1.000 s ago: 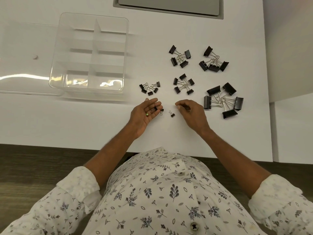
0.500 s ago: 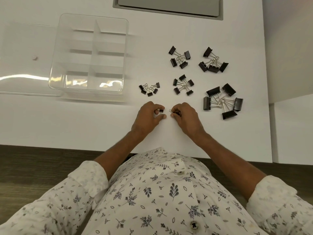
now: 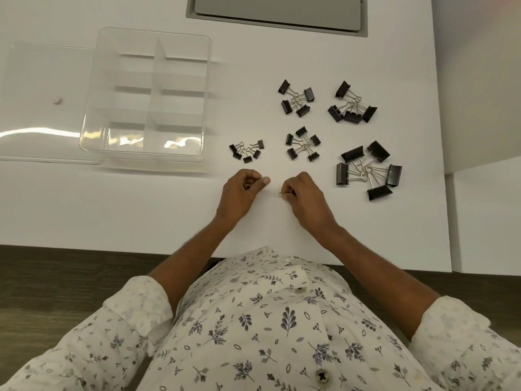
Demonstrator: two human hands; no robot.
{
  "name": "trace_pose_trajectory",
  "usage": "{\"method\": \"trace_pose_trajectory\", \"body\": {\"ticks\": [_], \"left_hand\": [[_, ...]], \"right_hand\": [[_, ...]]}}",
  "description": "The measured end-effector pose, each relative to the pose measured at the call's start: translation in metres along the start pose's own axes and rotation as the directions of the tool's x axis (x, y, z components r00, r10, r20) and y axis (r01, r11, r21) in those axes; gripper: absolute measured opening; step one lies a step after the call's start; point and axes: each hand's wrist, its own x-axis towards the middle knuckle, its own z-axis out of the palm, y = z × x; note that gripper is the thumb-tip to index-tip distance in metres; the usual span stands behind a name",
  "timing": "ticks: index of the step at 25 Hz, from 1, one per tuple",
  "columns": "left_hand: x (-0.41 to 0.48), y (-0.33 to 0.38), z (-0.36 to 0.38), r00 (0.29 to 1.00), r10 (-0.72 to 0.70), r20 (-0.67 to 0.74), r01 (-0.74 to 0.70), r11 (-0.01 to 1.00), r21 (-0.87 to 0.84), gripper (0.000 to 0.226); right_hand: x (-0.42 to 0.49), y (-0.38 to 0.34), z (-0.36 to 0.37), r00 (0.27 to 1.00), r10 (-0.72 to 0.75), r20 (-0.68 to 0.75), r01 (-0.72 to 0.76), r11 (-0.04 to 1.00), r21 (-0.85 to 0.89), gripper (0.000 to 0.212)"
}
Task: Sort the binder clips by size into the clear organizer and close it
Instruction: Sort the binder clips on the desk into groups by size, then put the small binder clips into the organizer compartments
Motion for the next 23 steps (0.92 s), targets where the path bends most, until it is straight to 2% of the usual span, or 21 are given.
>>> {"method": "trace_pose_trajectory", "body": {"ticks": [1,2,4,5,6,8,9,11,14,17,23], "left_hand": [[-0.002,0.005,-0.001,0.994,-0.098,0.045,0.105,0.977,-0.185,0.019],[-0.004,0.012,-0.003,0.978,-0.174,0.118,0.207,0.896,-0.394,0.017],[-0.011,0.025,-0.01,0.939,-0.235,0.251,0.344,0.628,-0.699,0.02],[-0.014,0.031,-0.014,0.925,-0.244,0.29,0.377,0.511,-0.772,0.023],[-0.017,0.036,-0.017,0.915,-0.247,0.319,0.398,0.426,-0.813,0.025],[-0.023,0.045,-0.024,0.902,-0.249,0.352,0.421,0.337,-0.842,0.028],[-0.025,0.049,-0.028,0.901,-0.253,0.352,0.422,0.325,-0.847,0.03],[-0.029,0.057,-0.038,0.913,-0.272,0.304,0.39,0.365,-0.846,0.033],[-0.028,0.069,-0.063,0.956,-0.274,0.107,0.245,0.539,-0.806,0.026],[-0.019,0.08,-0.097,0.966,-0.246,-0.074,0.107,0.647,-0.755,0.019],[0.021,0.084,-0.155,0.945,-0.29,-0.149,0.104,0.7,-0.707,0.055]], "right_hand": [[0.0,0.0,-0.001,1.0,0.029,0.005,-0.029,0.999,0.031,0.007],[0.001,-0.001,-0.002,0.997,0.077,0.007,-0.077,0.993,0.085,0.006],[0.005,-0.001,-0.007,0.975,0.22,0.037,-0.222,0.931,0.29,0.006],[0.007,-0.003,-0.011,0.947,0.305,0.102,-0.317,0.831,0.457,0.009],[0.009,-0.007,-0.017,0.91,0.362,0.202,-0.404,0.664,0.629,0.013],[0.014,-0.015,-0.028,0.847,0.36,0.391,-0.504,0.307,0.807,0.02],[0.017,-0.021,-0.032,0.828,0.348,0.439,-0.527,0.219,0.821,0.021],[0.023,-0.038,-0.038,0.805,0.342,0.484,-0.547,0.115,0.829,0.023],[0.034,-0.071,-0.043,0.793,0.326,0.515,-0.543,-0.006,0.84,0.018],[0.05,-0.114,-0.04,0.814,0.244,0.527,-0.544,0.002,0.839,0.015],[0.09,-0.197,-0.025,0.85,0.165,0.501,-0.521,0.118,0.845,0.019]]}}
